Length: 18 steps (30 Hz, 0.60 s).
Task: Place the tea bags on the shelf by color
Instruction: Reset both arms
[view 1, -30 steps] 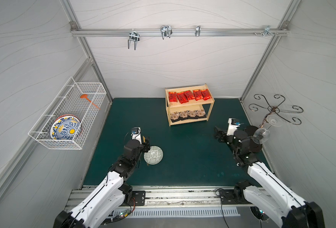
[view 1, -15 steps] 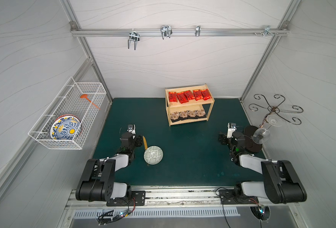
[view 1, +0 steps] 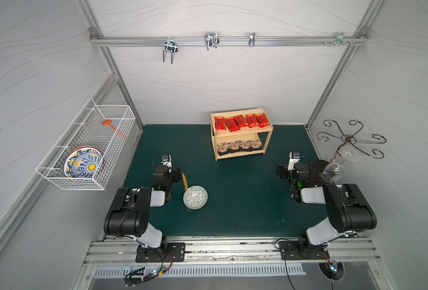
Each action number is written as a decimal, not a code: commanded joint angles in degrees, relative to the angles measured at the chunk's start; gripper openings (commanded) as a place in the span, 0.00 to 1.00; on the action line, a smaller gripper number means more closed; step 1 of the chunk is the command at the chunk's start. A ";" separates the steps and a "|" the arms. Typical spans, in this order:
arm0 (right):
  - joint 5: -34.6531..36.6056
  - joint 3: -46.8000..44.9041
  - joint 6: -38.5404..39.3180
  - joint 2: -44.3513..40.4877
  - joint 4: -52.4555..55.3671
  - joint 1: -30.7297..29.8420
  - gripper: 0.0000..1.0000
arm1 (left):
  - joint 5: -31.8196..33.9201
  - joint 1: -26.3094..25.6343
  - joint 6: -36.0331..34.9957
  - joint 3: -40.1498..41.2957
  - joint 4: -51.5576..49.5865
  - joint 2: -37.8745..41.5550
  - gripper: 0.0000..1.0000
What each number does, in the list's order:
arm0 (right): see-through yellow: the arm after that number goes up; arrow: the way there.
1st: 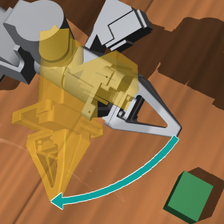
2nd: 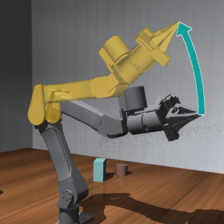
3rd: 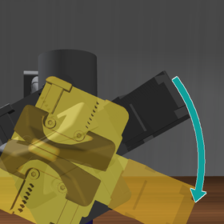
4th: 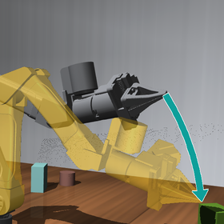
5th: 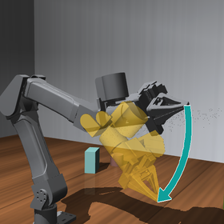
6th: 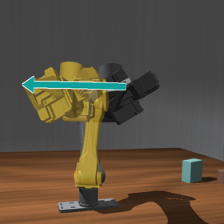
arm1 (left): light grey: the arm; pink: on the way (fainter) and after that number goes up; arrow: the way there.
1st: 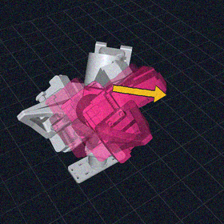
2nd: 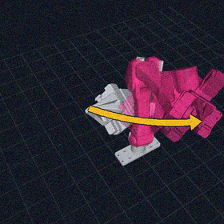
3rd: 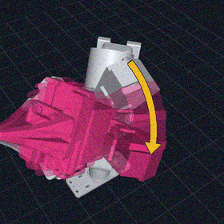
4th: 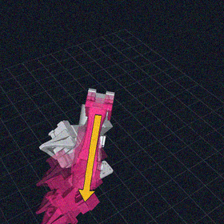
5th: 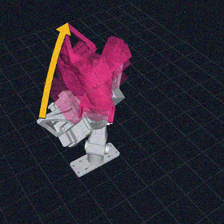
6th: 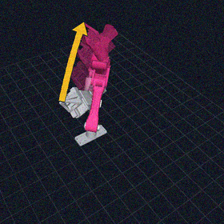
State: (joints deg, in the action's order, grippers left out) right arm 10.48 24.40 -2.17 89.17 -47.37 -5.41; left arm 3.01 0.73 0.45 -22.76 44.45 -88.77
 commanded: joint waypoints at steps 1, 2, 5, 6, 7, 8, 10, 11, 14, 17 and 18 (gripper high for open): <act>-0.85 1.07 -0.55 0.85 2.64 0.14 0.99 | 1.21 0.32 0.67 -2.44 1.93 -0.61 0.85; -0.83 1.17 -0.56 1.00 2.69 0.14 0.99 | 1.21 0.32 0.64 -2.46 1.92 -0.61 0.86; -0.88 1.17 -0.51 0.96 2.55 0.14 0.99 | 1.38 0.32 0.69 -2.42 2.00 -0.61 0.88; -0.82 0.99 -0.51 0.81 2.56 0.14 0.99 | 3.70 0.36 1.39 -2.18 2.18 -0.42 0.88; -0.60 0.82 -0.25 0.80 2.15 -0.03 0.99 | 7.22 0.32 2.90 -1.73 3.02 -0.40 0.89; -0.26 0.82 -0.19 0.75 2.22 -0.16 0.99 | 9.74 0.26 3.68 -1.29 3.89 -0.48 0.89; 0.14 0.56 0.07 0.49 1.74 -0.56 0.99 | 12.05 -0.58 3.60 -1.57 3.67 -0.69 0.89; 0.31 0.47 0.14 0.53 1.62 -0.63 0.99 | 12.40 -0.73 3.51 -1.70 3.73 -0.86 0.89; 0.37 0.29 0.26 0.44 1.44 -0.74 0.99 | 12.29 -0.73 3.60 -1.71 3.54 -0.87 0.93; 0.41 0.29 0.28 0.42 1.49 -0.72 0.99 | 11.89 -0.30 4.03 -1.48 3.75 -0.56 0.99; 0.42 0.42 0.28 0.48 1.57 -0.74 0.99 | 11.84 -0.29 4.03 -1.41 3.80 -0.61 0.99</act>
State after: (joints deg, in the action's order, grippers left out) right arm 10.39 25.17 -2.04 89.21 -45.89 -5.78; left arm 13.52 0.32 3.79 -23.59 45.10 -88.99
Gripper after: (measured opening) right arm 0.989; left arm 0.993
